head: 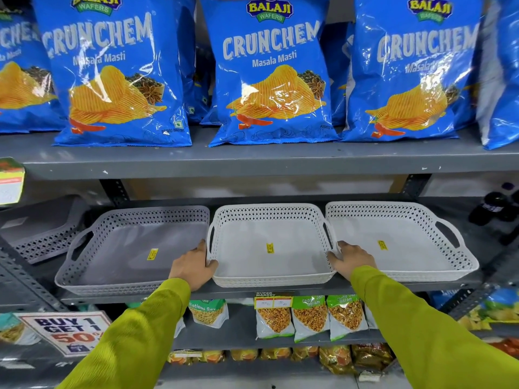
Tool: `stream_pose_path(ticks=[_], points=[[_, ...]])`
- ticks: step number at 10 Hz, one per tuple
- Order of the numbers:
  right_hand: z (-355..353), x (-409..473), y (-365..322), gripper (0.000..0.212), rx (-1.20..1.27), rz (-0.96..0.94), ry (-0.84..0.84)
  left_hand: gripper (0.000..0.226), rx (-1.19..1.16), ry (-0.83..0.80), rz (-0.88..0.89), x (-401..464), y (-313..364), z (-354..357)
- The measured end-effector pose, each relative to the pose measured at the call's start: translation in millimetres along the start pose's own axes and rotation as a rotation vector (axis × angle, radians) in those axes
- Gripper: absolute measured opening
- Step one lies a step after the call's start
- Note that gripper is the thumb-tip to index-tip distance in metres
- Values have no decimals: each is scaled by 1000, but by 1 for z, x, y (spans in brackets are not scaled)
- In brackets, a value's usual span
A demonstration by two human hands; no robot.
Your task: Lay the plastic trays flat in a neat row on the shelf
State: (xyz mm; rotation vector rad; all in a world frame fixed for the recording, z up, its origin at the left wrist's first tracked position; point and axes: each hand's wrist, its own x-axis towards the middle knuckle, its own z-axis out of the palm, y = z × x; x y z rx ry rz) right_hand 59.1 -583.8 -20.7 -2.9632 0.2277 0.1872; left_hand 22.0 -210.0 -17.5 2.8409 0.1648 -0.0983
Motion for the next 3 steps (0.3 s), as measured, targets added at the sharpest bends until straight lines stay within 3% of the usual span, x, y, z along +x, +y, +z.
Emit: stream_pose_path(ticks=[2, 3], points=[[-8, -11, 4, 81, 115, 41, 10, 68, 91, 62, -14, -2, -1, 0], [-9, -12, 7, 83, 102, -14, 9, 71, 170, 166, -8, -4, 0, -5]])
